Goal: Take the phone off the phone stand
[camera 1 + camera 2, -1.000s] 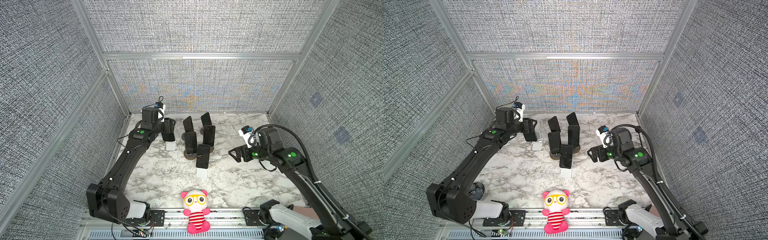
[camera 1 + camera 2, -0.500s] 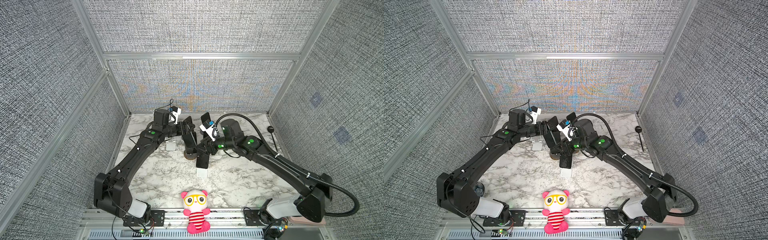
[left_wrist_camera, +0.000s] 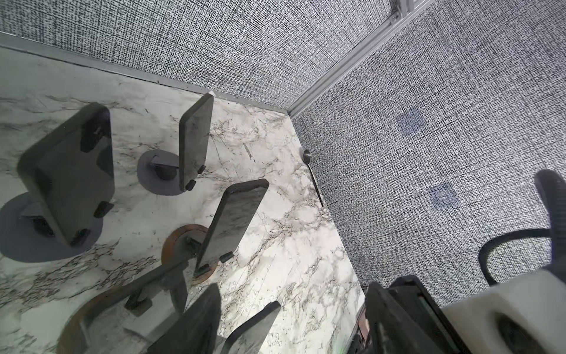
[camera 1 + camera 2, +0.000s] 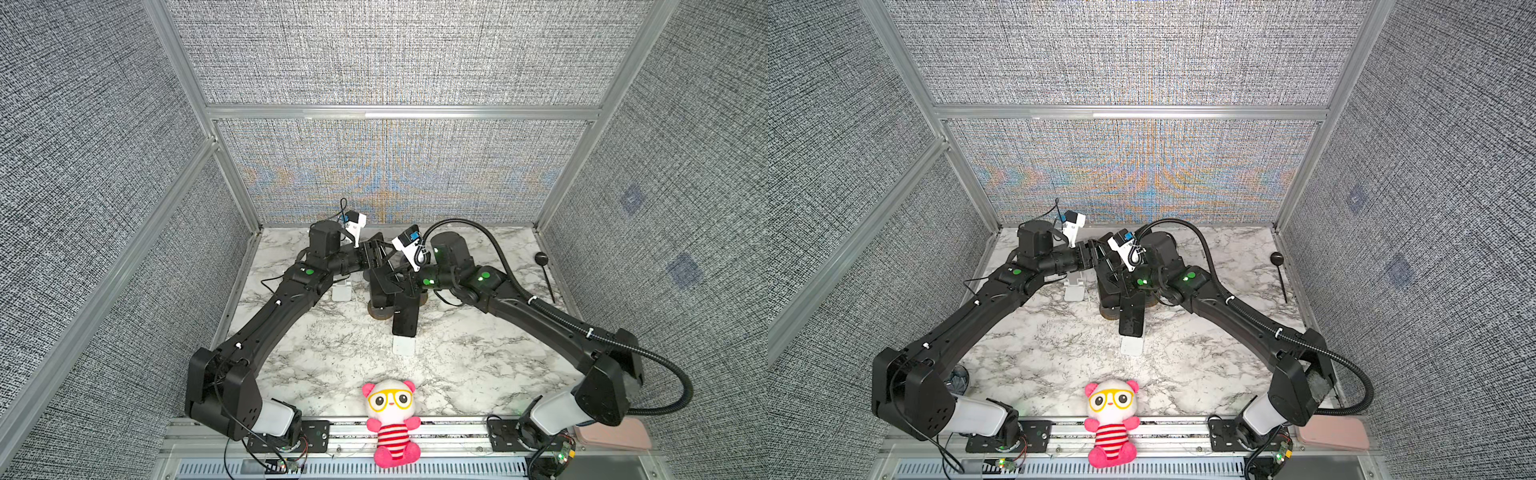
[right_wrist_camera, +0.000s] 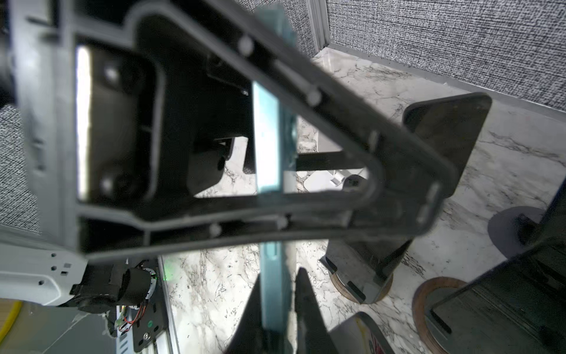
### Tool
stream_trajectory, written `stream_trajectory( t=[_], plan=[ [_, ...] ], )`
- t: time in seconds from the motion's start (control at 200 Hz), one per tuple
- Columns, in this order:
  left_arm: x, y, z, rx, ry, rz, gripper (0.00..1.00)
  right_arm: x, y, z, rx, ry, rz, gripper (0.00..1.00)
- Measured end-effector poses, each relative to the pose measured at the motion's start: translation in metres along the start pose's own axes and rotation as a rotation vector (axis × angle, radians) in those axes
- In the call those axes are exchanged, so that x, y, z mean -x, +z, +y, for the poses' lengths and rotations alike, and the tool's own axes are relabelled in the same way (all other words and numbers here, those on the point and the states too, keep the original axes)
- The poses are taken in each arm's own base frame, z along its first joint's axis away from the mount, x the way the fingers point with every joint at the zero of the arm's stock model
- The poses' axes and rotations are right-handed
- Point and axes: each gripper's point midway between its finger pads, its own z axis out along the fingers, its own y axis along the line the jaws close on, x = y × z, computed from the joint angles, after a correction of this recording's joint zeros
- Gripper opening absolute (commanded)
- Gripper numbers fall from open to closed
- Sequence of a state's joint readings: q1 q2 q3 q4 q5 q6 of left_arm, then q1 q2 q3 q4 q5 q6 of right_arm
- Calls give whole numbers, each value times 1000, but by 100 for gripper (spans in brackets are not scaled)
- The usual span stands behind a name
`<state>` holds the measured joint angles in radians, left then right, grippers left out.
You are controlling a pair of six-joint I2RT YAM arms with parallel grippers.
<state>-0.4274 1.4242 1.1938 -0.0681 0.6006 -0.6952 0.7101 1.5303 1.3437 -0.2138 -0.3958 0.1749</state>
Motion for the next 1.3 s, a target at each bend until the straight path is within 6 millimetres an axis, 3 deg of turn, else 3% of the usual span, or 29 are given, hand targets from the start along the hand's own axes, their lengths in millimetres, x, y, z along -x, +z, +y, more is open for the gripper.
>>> stream_trajectory(
  t=[0.07,0.21,0.37,0.45,0.635,0.865,1.04,1.106,1.231,1.301],
  plan=[
    [0,-1,-1,-19,-8,-22,47,1,-1,0,12,3,-1,0],
    [0,2,-7,-101,-42,-59,97,4,-12,-4,35,33,-1,0],
    [-3,-3,-27,-243,-6,-80,98,17,-51,-31,39,164,-62,0],
    [-5,-1,-28,-286,-9,-80,98,20,-64,-31,91,200,-74,0],
    [-6,6,-32,-375,-35,-78,85,24,-78,-32,236,304,-90,0],
    [-3,-4,-56,-463,12,-104,49,29,-67,-23,393,367,-71,0],
    [-6,-3,-49,-450,-11,-109,16,36,-59,-19,503,387,-74,0],
    [-5,-4,-50,-459,-31,-113,9,37,-58,-19,524,394,-71,0],
    [-1,-8,-57,-493,-32,-129,0,43,-60,-17,550,387,-79,30],
    [-2,-7,-58,-494,-23,-129,0,43,-60,-19,538,405,-75,50]
  ],
)
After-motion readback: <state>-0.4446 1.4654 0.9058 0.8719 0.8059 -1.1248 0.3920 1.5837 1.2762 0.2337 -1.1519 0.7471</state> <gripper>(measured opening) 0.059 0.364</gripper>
